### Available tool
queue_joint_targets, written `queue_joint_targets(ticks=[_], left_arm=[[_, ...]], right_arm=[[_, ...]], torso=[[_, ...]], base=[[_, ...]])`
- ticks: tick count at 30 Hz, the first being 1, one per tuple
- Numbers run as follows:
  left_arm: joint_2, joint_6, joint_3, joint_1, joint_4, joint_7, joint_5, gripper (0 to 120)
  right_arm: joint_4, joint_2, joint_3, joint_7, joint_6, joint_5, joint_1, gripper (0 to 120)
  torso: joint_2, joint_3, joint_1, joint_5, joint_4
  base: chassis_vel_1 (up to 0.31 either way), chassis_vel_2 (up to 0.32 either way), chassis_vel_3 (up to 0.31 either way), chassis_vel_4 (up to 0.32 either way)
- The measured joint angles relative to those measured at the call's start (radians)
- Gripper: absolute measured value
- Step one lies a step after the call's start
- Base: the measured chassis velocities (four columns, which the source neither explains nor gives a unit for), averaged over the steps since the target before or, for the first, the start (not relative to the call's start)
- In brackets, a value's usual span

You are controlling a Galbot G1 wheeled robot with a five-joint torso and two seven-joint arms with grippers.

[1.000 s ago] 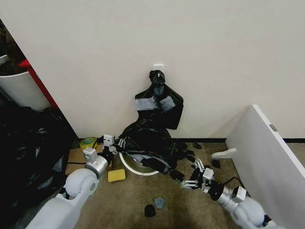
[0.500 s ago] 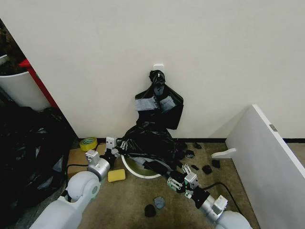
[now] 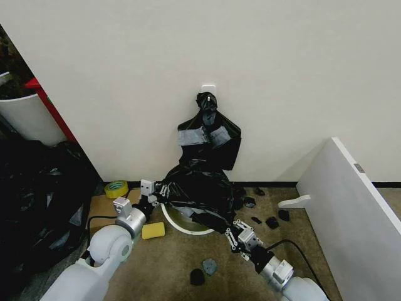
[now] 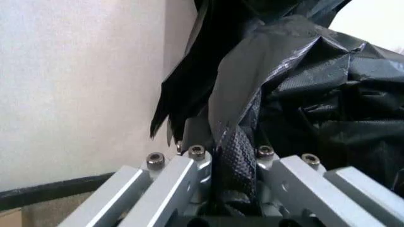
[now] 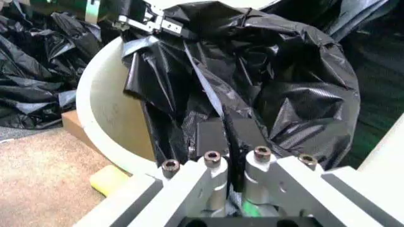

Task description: Place the garbage bag over the trash bin.

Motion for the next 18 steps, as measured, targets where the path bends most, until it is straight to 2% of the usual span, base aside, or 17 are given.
queue_joint_targets(ticks=[5,8,9,11,12,15,18], left_arm=[[-0.003,0.002,-0.001,0.000,-0.002,-0.005,-0.015,4],[-0.004,0.006,-0.002,-0.004,-0.006,-0.014,-0.043,4],[-0.004,0.006,-0.002,-0.004,-0.006,-0.014,-0.043,4],[-0.007,0.014,-0.002,-0.007,-0.014,-0.024,-0.077,4],[-0.008,0.018,-0.001,-0.007,-0.017,-0.027,-0.087,4],[-0.013,0.040,0.004,-0.008,-0.036,-0.045,-0.140,4],[-0.015,0.056,0.005,-0.008,-0.050,-0.056,-0.164,4]], right_arm=[[-0.036,0.013,-0.003,-0.071,0.074,0.036,0.015,0],[-0.086,0.025,-0.024,-0.314,0.183,0.203,0.040,0],[-0.086,0.025,-0.024,-0.314,0.183,0.203,0.040,0],[-0.116,0.034,-0.045,-0.467,0.213,0.288,0.053,0],[-0.124,0.037,-0.050,-0.496,0.217,0.300,0.056,0],[-0.185,0.060,-0.056,-0.588,0.232,0.283,0.076,0],[-0.228,0.077,-0.047,-0.575,0.245,0.198,0.087,0]], torso=[[0.000,0.000,0.000,0.0000,0.0000],[0.000,0.000,0.000,0.0001,0.0002],[0.000,0.000,0.000,0.0001,0.0002],[0.000,0.000,0.000,0.0000,0.0001],[0.000,0.000,0.000,0.0001,0.0001],[0.000,0.000,0.000,0.0000,0.0000],[0.000,0.000,0.000,0.0002,0.0001]], base=[[0.000,0.000,0.000,0.000],[0.000,0.000,0.000,0.000],[0.000,0.000,0.000,0.000],[0.000,0.000,0.000,0.000],[0.000,0.000,0.000,0.000],[0.000,0.000,0.000,0.000],[0.000,0.000,0.000,0.000]])
